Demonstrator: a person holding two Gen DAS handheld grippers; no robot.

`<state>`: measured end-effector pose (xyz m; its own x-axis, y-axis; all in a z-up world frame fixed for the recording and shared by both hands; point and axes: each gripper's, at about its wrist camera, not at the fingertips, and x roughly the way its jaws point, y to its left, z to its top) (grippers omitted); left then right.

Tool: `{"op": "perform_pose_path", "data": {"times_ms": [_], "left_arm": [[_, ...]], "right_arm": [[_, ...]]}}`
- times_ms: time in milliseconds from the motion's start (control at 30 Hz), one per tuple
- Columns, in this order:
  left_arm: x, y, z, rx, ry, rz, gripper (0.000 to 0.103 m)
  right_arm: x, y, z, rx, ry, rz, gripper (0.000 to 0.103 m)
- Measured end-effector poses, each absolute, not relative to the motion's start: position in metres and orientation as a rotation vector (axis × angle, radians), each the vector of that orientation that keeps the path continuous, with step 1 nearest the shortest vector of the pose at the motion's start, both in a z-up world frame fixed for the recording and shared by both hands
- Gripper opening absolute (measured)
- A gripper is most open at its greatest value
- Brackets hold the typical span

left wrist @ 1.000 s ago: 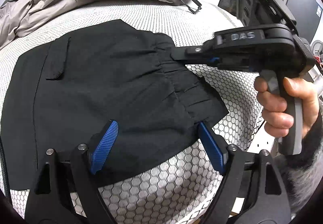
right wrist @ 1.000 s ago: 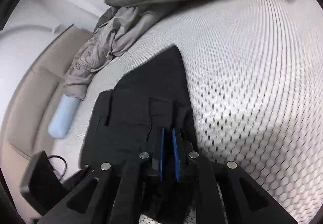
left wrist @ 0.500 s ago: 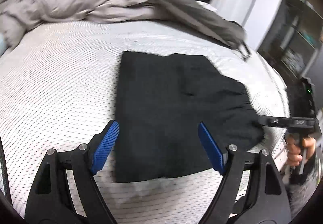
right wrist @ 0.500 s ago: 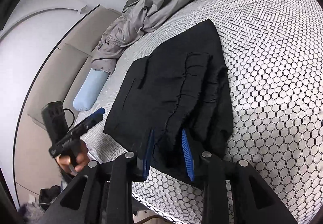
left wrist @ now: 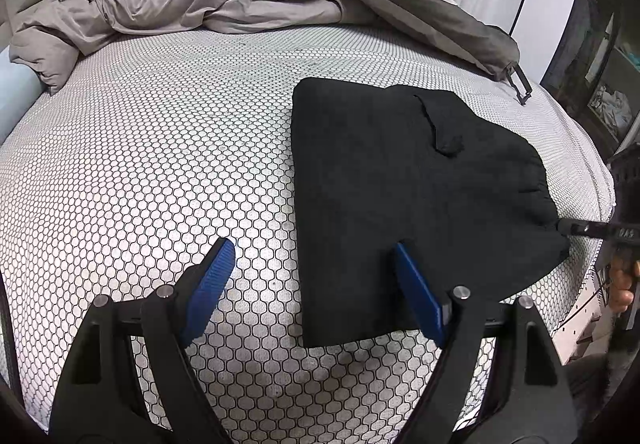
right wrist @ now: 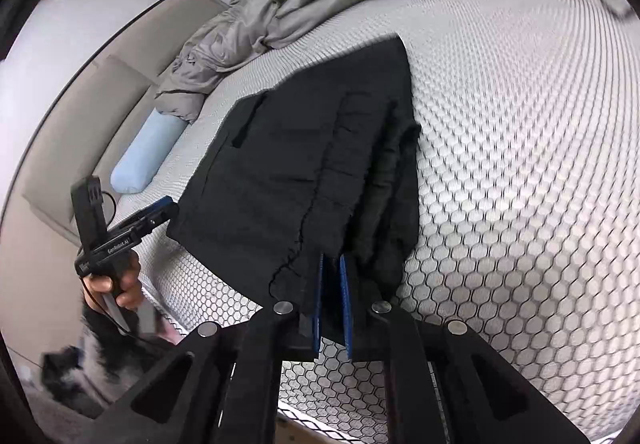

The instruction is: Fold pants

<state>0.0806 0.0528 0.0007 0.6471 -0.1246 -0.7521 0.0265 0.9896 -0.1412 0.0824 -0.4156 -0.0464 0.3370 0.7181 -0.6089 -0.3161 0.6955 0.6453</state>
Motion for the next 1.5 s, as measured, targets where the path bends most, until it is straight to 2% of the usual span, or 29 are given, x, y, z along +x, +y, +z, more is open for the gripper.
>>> {"op": "perform_pose_path", "data": {"times_ms": [33, 67, 100, 133, 200, 267, 367, 400, 433, 467, 500, 533, 567, 600, 700, 767, 833, 900, 1067, 1167, 1233, 1300, 1367, 1467, 1500], "left_arm": [[0.08, 0.052, 0.002, -0.12, 0.863, -0.085, 0.079], [0.08, 0.052, 0.002, -0.12, 0.862, -0.084, 0.079], [0.081, 0.052, 0.002, -0.119, 0.864, -0.084, 0.079], [0.08, 0.052, 0.002, -0.119, 0.868, -0.079, 0.079], [0.085, 0.055, -0.005, -0.125, 0.896, -0.049, 0.079], [0.089, 0.059, -0.012, -0.176, 0.92, -0.036, 0.079], [0.095, 0.065, -0.023, -0.281, 0.943, -0.055, 0.078], [0.095, 0.065, -0.024, -0.285, 0.941, -0.076, 0.072], [0.094, 0.064, -0.023, -0.284, 0.94, -0.108, 0.057], [0.093, 0.062, -0.022, -0.287, 0.943, -0.142, 0.05], [0.09, 0.061, -0.021, -0.297, 0.948, -0.18, 0.035], [0.089, 0.06, -0.02, -0.296, 0.949, -0.189, 0.034], [0.086, 0.057, -0.018, -0.276, 0.948, -0.194, 0.033], [0.084, 0.053, -0.018, -0.26, 0.951, -0.203, 0.033], [0.081, 0.049, -0.019, -0.245, 0.954, -0.22, 0.034], [0.079, 0.049, -0.018, -0.26, 0.952, -0.219, 0.036], [0.079, 0.051, -0.017, -0.283, 0.949, -0.213, 0.036], [0.08, 0.051, -0.017, -0.291, 0.951, -0.21, 0.036], [0.084, 0.044, -0.015, -0.259, 0.947, -0.197, 0.036], [0.086, 0.042, -0.014, -0.25, 0.946, -0.188, 0.036], [0.089, 0.042, -0.015, -0.247, 0.941, -0.185, 0.036], [0.095, 0.041, -0.015, -0.241, 0.929, -0.179, 0.036], [0.099, 0.04, -0.017, -0.235, 0.93, -0.178, 0.036], [0.099, 0.036, -0.014, -0.214, 0.916, -0.156, 0.036], [0.098, 0.035, -0.012, -0.204, 0.911, -0.143, 0.036]], "right_arm": [[0.082, -0.419, -0.043, 0.476, 1.011, 0.709, 0.011], [0.08, -0.425, -0.036, 0.489, 0.974, 0.699, 0.019], [0.078, -0.43, -0.031, 0.501, 0.94, 0.682, 0.031], [0.077, -0.436, -0.026, 0.53, 0.903, 0.663, 0.048], [0.08, -0.444, -0.026, 0.59, 0.877, 0.632, 0.06], [0.088, -0.442, -0.036, 0.627, 0.905, 0.597, 0.063], [0.103, -0.429, -0.053, 0.642, 0.976, 0.569, 0.063], [0.107, -0.424, -0.057, 0.625, 1.002, 0.558, 0.062], [0.11, -0.419, -0.059, 0.604, 1.013, 0.549, 0.061], [0.112, -0.418, -0.061, 0.594, 1.009, 0.552, 0.05], [0.114, -0.413, -0.058, 0.577, 1.006, 0.577, 0.035], [0.116, -0.411, -0.056, 0.568, 1.003, 0.584, 0.032], [0.119, -0.409, -0.053, 0.555, 0.99, 0.586, 0.026], [0.122, -0.408, -0.05, 0.551, 0.972, 0.58, 0.024], [0.138, -0.413, -0.054, 0.578, 0.959, 0.542, 0.024], [0.148, -0.41, -0.06, 0.573, 0.993, 0.529, 0.025], [0.149, -0.414, -0.06, 0.595, 1.007, 0.524, 0.033], [0.14, -0.421, -0.052, 0.612, 0.989, 0.54, 0.036], [0.106, -0.424, -0.034, 0.593, 0.937, 0.657, 0.037], [0.101, -0.398, -0.033, 0.449, 0.955, 0.685, 0.036], [0.103, -0.387, -0.041, 0.375, 0.995, 0.661, 0.019], [0.099, -0.382, -0.038, 0.298, 0.975, 0.647, 0.011], [0.096, -0.385, -0.037, 0.273, 0.97, 0.635, 0.01], [0.096, -0.388, -0.043, 0.259, 0.984, 0.596, 0.016], [0.094, -0.39, -0.04, 0.257, 0.974, 0.594, 0.022]]}}
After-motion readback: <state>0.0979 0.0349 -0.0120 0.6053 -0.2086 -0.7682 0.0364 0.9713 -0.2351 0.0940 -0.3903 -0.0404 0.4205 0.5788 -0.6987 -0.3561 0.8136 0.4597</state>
